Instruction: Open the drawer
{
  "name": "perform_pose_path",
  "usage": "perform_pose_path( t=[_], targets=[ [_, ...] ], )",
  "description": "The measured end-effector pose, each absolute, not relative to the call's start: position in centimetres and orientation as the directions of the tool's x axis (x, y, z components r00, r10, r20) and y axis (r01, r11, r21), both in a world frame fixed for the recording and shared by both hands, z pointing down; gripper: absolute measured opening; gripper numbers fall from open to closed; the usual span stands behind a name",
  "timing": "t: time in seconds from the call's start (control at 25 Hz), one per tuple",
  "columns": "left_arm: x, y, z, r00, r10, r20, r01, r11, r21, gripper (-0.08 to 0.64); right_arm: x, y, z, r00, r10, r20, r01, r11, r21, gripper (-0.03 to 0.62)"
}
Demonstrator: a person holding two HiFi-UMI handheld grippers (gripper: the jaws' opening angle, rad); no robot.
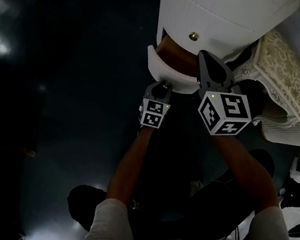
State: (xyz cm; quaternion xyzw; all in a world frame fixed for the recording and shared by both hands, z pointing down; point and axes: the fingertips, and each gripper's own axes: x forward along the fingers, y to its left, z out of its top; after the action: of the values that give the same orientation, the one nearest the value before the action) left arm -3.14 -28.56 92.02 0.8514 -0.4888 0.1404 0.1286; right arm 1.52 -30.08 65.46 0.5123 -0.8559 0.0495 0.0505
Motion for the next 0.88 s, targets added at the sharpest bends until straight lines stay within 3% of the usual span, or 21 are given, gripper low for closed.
perform_pose_path(
  t=[0.16, 0.48, 0.88],
  targets=[
    [-3.9, -27.6, 92.2, 0.516, -0.778, 0.359, -0.847, -0.525, 0.08, 0.107, 2.5, -29.8, 65.8, -0.455, -0.876, 0.161, -0.89, 0.454, -0.041, 0.015],
    [-4.1, -27.1, 92.2, 0.478, -0.793, 0.378, -0.875, -0.464, 0.134, 0.106, 9.3, -28.1, 72.5, -0.364, -0.848, 0.386, -0.892, 0.197, -0.408, 0.015],
    [-3.9, -27.1, 91.9, 0.453, -0.805, 0.384, -0.887, -0.448, 0.11, 0.106, 10.8, -27.3, 69.4, -0.339, -0.879, 0.335, -0.935, 0.276, -0.222, 0.015]
  ],
)
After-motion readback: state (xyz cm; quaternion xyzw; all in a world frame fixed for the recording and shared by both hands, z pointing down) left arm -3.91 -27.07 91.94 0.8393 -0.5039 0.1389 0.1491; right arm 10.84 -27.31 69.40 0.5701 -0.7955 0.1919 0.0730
